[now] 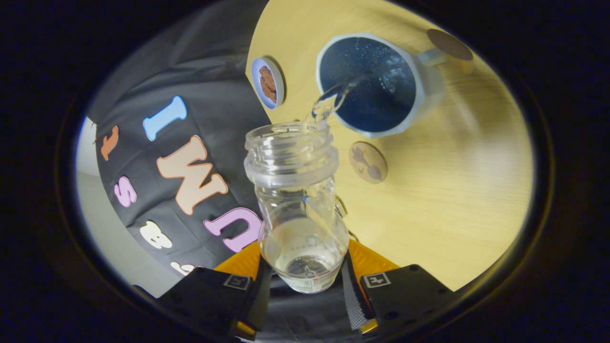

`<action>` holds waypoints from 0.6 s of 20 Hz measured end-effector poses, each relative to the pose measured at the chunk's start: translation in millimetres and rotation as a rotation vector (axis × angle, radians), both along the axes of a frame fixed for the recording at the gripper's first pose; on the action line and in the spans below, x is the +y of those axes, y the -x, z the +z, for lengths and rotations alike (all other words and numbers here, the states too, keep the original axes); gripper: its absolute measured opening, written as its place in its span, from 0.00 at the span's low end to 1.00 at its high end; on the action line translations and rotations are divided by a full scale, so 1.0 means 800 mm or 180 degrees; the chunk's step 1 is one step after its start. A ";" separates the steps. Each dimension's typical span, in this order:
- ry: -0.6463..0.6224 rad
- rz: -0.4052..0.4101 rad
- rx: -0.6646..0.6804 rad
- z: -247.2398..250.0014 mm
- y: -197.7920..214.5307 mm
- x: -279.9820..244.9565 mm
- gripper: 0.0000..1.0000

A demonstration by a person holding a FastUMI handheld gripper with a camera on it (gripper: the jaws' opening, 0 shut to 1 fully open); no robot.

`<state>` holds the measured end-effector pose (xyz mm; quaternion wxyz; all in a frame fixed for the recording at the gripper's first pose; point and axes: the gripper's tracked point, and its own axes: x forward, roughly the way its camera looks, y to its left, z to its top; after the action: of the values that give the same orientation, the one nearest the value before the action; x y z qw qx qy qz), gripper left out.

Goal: Take the bottle from table, then pour the juice into the cup, finally place the bottle on the coaster

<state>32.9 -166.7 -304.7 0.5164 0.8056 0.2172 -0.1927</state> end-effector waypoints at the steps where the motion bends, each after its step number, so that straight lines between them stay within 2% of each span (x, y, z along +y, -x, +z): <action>1: -0.0011 -0.0008 -0.0002 0.000 -0.001 0.001 0.70; 12: -0.0092 -0.0113 -0.0044 0.007 -0.008 -0.004 0.70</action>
<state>38.9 -169.6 -299.3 0.5027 0.8180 0.2021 -0.1931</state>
